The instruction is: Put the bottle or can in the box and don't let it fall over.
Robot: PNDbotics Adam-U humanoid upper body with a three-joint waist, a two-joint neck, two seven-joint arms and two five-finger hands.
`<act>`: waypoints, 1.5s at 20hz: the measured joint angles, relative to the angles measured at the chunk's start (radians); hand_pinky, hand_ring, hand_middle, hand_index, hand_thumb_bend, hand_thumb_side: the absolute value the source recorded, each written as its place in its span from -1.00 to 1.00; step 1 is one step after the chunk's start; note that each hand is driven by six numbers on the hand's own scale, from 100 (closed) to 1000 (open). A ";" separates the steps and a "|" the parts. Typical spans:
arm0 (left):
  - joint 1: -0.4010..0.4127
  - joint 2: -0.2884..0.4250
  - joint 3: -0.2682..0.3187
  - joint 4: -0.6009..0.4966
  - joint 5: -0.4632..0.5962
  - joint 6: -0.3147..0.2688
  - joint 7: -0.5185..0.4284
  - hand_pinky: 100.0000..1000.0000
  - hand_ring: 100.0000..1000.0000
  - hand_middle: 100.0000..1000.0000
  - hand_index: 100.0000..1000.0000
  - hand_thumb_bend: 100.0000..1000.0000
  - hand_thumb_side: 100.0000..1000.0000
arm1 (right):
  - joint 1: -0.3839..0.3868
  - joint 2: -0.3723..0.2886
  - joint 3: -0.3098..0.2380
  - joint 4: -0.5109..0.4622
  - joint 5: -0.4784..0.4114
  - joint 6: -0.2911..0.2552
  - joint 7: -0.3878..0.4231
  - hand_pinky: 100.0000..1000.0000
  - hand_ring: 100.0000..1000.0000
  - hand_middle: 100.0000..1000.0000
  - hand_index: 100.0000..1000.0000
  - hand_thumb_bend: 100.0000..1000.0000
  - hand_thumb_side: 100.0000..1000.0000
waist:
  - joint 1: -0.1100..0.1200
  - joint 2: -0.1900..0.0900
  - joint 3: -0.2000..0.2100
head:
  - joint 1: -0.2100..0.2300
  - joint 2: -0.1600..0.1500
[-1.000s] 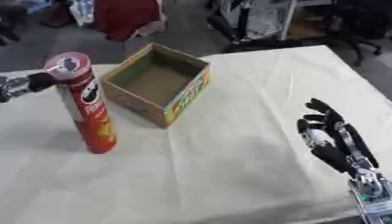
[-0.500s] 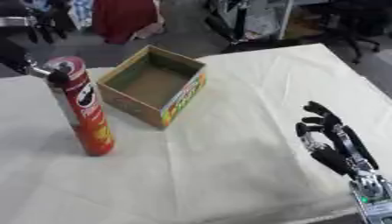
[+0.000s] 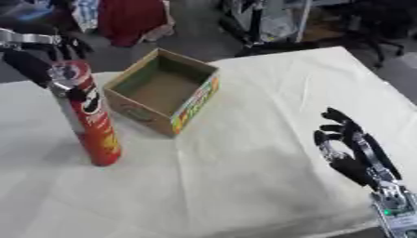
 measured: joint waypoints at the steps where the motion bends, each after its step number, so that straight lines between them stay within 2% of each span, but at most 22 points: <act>1: 0.000 0.000 0.000 0.005 -0.002 0.000 0.000 0.41 0.51 0.60 0.94 0.56 0.31 | 0.000 0.000 0.000 0.000 0.000 0.000 0.000 0.51 0.62 0.76 0.94 -0.74 0.20 | 0.000 0.000 0.000 | 0.000 0.000; 6: -0.001 -0.011 0.000 0.031 -0.014 -0.004 -0.005 0.39 0.49 0.57 0.93 0.55 0.30 | 0.000 0.000 0.000 0.000 0.000 0.000 0.000 0.51 0.62 0.76 0.94 -0.74 0.20 | 0.000 0.000 -0.002 | 0.000 0.000; 9: -0.002 -0.017 0.000 0.041 -0.022 -0.009 -0.010 0.33 0.45 0.55 0.91 0.41 0.26 | 0.000 0.000 0.000 0.000 0.000 0.000 0.000 0.51 0.62 0.76 0.94 -0.75 0.20 | 0.000 0.000 -0.002 | 0.000 0.000; 20: -0.003 -0.017 0.000 0.076 -0.039 -0.018 -0.030 0.18 0.32 0.45 0.84 0.25 0.22 | 0.000 0.000 0.000 0.000 0.000 0.000 0.000 0.51 0.62 0.76 0.94 -0.75 0.20 | 0.000 0.000 -0.003 | 0.016 0.009; 24: -0.003 -0.017 0.000 0.079 -0.039 -0.023 -0.031 0.08 0.24 0.42 0.78 0.03 0.16 | 0.000 0.000 0.000 0.000 0.000 0.000 0.000 0.51 0.62 0.76 0.94 -0.76 0.21 | 0.000 -0.001 -0.002 | 0.016 0.010; 30: -0.008 -0.017 0.001 0.081 -0.037 -0.025 -0.032 -0.24 0.03 0.24 0.65 -0.29 0.03 | 0.000 0.000 0.000 0.001 0.000 0.000 0.000 0.51 0.62 0.76 0.94 -0.77 0.22 | 0.001 -0.001 -0.002 | 0.016 0.010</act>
